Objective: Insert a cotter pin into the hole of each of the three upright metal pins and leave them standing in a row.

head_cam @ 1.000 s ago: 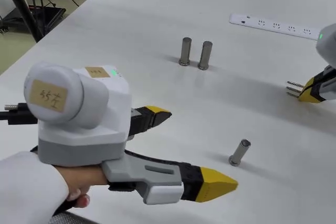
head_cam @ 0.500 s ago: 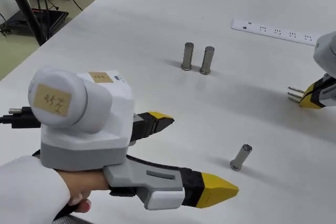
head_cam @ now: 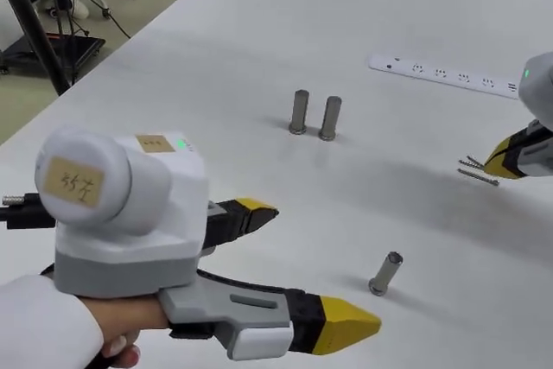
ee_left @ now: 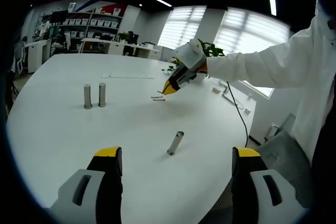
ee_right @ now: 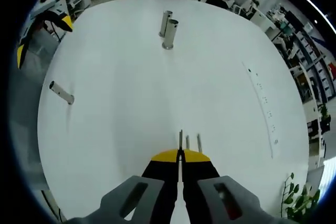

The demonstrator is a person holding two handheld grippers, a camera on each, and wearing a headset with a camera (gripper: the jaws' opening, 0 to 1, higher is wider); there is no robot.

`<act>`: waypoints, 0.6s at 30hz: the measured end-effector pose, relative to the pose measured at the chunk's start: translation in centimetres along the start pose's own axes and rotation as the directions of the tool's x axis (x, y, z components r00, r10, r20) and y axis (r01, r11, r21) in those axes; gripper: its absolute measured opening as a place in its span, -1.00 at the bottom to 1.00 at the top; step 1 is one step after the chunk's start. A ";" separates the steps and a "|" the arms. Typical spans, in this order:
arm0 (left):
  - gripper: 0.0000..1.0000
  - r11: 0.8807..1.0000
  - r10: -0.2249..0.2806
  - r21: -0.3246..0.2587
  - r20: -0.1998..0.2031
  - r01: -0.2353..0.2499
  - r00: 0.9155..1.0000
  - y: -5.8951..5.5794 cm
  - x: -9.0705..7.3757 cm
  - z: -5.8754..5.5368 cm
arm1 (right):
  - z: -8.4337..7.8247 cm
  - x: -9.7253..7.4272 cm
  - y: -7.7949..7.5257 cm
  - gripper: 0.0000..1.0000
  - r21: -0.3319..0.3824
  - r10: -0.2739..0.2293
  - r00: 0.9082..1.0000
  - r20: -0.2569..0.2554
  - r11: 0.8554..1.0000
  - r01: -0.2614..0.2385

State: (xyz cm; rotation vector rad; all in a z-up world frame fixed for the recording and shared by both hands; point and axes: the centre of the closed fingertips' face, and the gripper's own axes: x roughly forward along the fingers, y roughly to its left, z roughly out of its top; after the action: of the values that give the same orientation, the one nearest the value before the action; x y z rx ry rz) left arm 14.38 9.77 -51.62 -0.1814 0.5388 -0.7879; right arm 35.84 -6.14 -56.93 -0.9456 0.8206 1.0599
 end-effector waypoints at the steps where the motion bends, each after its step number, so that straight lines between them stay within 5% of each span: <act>1: 0.69 1.000 0.000 -0.001 0.002 0.000 1.000 0.0 0.0 0.1 | 0.3 -0.4 0.1 -1.00 0.001 -0.008 1.000 0.015 1.000 0.008; 8: 0.68 1.000 0.000 0.007 0.013 0.000 1.000 0.2 -0.2 0.7 | 2.1 -2.1 0.7 -1.00 -0.006 -0.033 0.993 0.111 0.999 0.034; 14: 0.60 1.000 0.011 -0.009 0.026 -0.011 1.000 0.8 -0.1 1.7 | 3.9 -4.2 2.3 -1.00 -0.018 -0.068 0.978 0.198 0.997 0.073; 18: 0.53 1.000 0.011 -0.008 0.026 -0.011 1.000 1.1 0.1 2.2 | 4.7 -5.4 2.9 -1.00 0.001 -0.113 0.958 0.265 0.993 0.117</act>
State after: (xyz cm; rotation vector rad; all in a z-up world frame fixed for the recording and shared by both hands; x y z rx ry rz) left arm 16.34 10.38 -50.17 -0.1956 0.5184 -0.7719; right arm 31.98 -3.02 -51.00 -0.8318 0.5314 1.0647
